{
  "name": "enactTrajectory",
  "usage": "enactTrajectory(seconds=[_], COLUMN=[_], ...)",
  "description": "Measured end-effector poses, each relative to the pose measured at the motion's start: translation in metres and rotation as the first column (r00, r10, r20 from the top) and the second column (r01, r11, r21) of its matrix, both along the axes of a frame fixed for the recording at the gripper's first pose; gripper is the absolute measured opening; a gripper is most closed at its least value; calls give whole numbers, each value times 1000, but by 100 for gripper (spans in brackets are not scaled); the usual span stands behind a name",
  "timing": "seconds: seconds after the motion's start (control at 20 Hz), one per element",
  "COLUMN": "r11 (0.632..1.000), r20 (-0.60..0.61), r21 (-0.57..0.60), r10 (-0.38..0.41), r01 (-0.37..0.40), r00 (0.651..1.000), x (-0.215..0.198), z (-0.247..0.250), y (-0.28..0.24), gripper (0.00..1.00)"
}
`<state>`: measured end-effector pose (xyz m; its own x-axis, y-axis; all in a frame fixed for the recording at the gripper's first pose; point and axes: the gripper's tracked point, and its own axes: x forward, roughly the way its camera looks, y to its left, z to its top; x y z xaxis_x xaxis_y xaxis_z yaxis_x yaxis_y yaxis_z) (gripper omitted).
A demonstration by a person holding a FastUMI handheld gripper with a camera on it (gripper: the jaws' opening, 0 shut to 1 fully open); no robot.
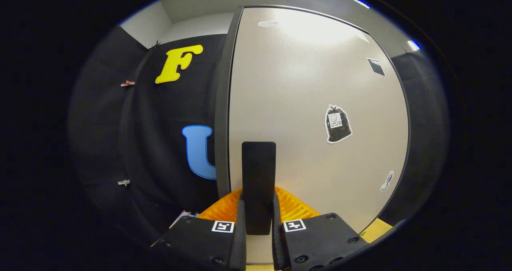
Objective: Open the shoe cabinet door, grab the shoes and put them into the shoe cabinet, then close the shoe cabinet door.
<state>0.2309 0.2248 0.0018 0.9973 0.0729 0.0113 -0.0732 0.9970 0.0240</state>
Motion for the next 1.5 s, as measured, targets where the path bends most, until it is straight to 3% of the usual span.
enactTrajectory(seconds=[0.05, 0.45, 1.0, 1.5], r11=[1000, 994, 977, 977], r20=[12, 6, -12, -17], r21=[11, 32, 75, 88], r10=[6, 108, 199, 194], r01=[-6, -108, -198, -192], r00=[1000, 994, 980, 981], x=[-4, -55, -126, -177], z=[2, 13, 14, 16], y=[0, 1, -39, -97], gripper=[22, 22, 22, 21])
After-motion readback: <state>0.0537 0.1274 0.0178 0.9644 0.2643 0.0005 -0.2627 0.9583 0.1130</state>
